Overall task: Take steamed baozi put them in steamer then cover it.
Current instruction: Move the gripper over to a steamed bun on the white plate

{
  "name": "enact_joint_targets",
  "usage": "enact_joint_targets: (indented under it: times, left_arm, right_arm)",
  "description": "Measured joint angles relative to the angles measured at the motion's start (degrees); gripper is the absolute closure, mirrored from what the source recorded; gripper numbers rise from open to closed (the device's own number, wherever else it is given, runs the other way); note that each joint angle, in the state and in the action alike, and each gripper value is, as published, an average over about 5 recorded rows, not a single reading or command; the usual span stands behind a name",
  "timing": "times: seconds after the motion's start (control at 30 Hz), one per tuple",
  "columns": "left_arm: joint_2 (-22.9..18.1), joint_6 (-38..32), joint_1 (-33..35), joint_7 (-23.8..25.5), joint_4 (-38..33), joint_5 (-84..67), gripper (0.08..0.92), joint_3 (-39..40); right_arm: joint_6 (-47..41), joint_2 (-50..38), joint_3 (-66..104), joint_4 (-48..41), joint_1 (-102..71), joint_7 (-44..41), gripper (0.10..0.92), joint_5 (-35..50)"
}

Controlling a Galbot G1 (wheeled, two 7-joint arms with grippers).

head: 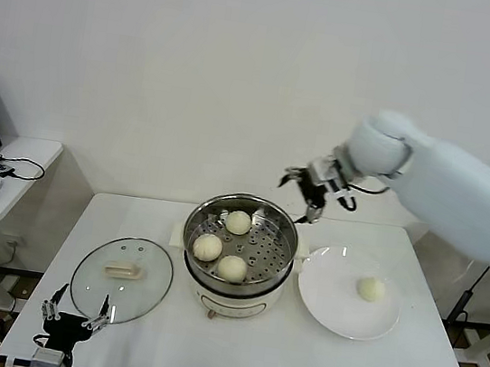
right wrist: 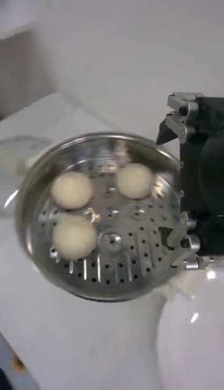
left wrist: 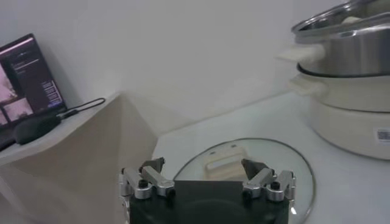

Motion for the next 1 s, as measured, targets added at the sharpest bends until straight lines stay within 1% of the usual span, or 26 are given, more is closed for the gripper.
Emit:
enact_joint_targets:
  times: [0.13, 0.3, 0.7, 1.0]
  left_arm:
    - [0.2, 0.3, 0.2, 0.2, 0.0, -0.2, 0.177, 0.1]
    - [0.3, 0.6, 0.1, 0.6, 0.4, -0.2, 0.177, 0.1]
    - [0.8, 1.6, -0.3, 1.3, 1.1, 0.0, 0.177, -0.3]
    - [0.6, 1.6, -0.3, 1.5, 1.8, 0.1, 0.177, -0.1]
  right_arm:
    - [-2.9, -1.8, 3.2, -2.2, -3.6, -1.0, 0.203, -0.9]
    - [-3.5, -2.5, 7.3, -6.1, -8.7, -3.1, 0.203, -4.6]
    - [0.1, -0.1, 14.5, -16.7, -19.9, -6.1, 0.203, -15.1]
    - [5.0, 2.0, 17.0, -23.9, -24.3, -7.0, 0.203, -20.4]
